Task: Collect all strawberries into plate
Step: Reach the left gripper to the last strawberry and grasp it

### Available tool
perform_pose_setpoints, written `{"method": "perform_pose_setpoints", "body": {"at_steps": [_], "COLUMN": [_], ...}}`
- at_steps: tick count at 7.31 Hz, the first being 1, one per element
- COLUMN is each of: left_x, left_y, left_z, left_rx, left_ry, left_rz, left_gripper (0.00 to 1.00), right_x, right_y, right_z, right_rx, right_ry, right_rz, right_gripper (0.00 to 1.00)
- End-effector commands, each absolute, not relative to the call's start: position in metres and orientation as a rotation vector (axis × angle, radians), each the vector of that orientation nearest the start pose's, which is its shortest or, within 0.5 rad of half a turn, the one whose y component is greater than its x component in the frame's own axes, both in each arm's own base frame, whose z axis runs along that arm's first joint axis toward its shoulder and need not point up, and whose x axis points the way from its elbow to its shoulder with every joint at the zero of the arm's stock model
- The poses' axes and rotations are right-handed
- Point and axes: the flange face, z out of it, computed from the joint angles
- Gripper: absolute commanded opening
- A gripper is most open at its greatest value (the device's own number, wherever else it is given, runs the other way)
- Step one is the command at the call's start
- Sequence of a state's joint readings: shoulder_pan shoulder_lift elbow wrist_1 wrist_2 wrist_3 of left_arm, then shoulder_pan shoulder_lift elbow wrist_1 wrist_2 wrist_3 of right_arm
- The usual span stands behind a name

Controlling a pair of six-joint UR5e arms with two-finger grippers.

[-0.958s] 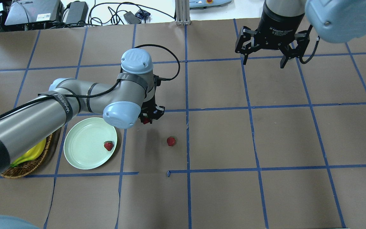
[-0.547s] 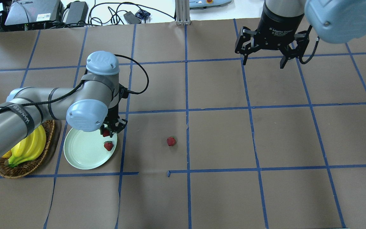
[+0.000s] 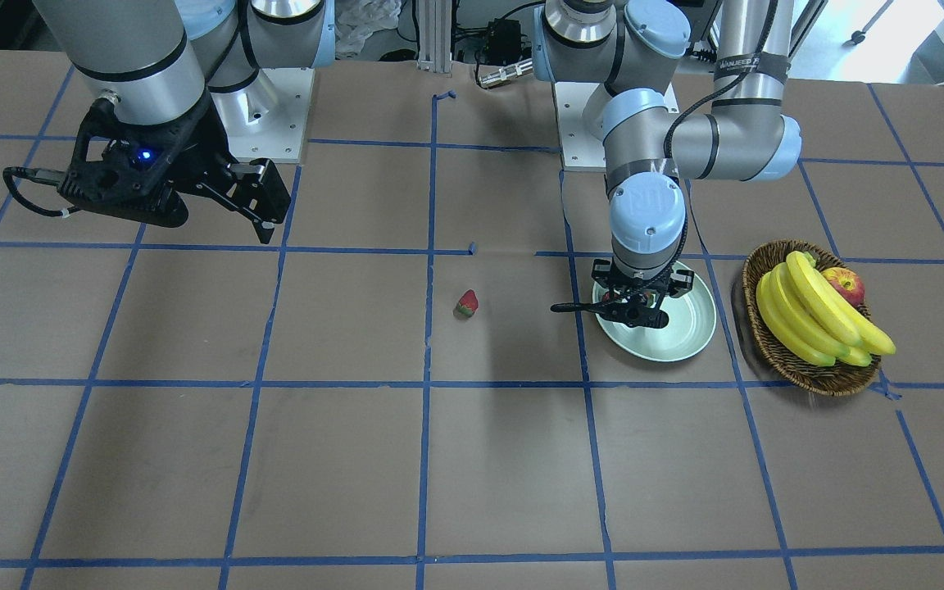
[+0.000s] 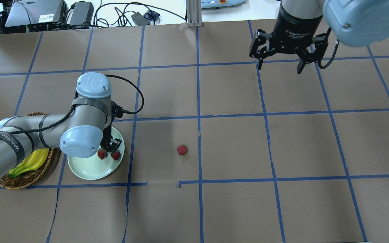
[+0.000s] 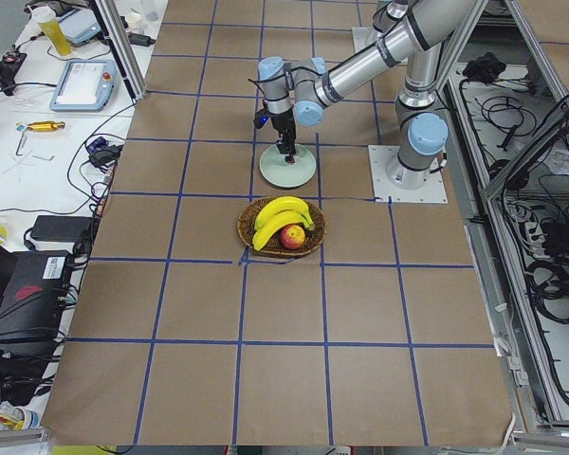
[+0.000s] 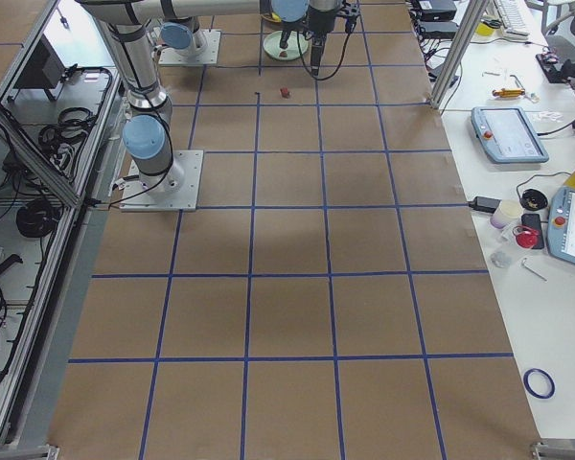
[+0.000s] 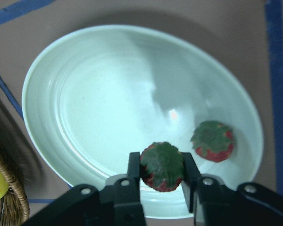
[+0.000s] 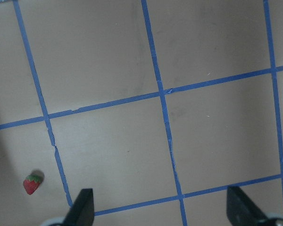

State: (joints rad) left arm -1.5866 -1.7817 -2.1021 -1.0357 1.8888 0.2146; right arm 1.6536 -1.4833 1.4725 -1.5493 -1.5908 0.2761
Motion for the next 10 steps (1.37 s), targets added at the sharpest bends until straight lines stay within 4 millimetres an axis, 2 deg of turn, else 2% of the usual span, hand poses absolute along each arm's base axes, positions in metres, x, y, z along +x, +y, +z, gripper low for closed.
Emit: {"method": "perform_pose_setpoints", "body": {"at_steps": [1,2,3,5,6,7,8,9,10], "left_x": [-0.172,-0.210,-0.244,-0.298,-0.308,-0.308,-0.308,-0.308,-0.309], "left_y": [-0.461,-0.472,-0.467,-0.452,-0.444,-0.440,-0.437,-0.436,-0.438], "left_z": [0.220,0.234,0.232,0.210,0.196,0.184,0.177,0.171,0.172], "left_rx": [0.268,0.109,-0.012,-0.120,-0.088,-0.080,-0.072,-0.072,-0.049], "left_ry": [2.890,2.997,3.069,3.110,3.101,3.091,3.085,3.079,3.085], "left_rz": [0.166,0.097,0.102,0.042,0.081,0.116,0.136,0.155,0.146], "left_gripper": [1.00,1.00,1.00,1.00,1.00,0.95,0.83,0.64,0.19], "right_x": [0.175,0.175,0.175,0.175,0.176,0.176,0.176,0.176,0.175], "right_y": [-0.515,-0.515,-0.515,-0.515,-0.515,-0.515,-0.515,-0.515,-0.515], "right_z": [0.489,0.489,0.489,0.489,0.489,0.489,0.489,0.489,0.489], "right_rx": [0.303,0.303,0.303,0.303,0.300,0.300,0.300,0.300,0.303], "right_ry": [3.149,3.149,3.149,3.149,3.149,3.149,3.149,3.149,3.149], "right_rz": [0.013,0.013,0.013,0.013,0.013,0.013,0.013,0.013,0.013], "right_gripper": [1.00,1.00,1.00,1.00,1.00,1.00,1.00,1.00,1.00]}}
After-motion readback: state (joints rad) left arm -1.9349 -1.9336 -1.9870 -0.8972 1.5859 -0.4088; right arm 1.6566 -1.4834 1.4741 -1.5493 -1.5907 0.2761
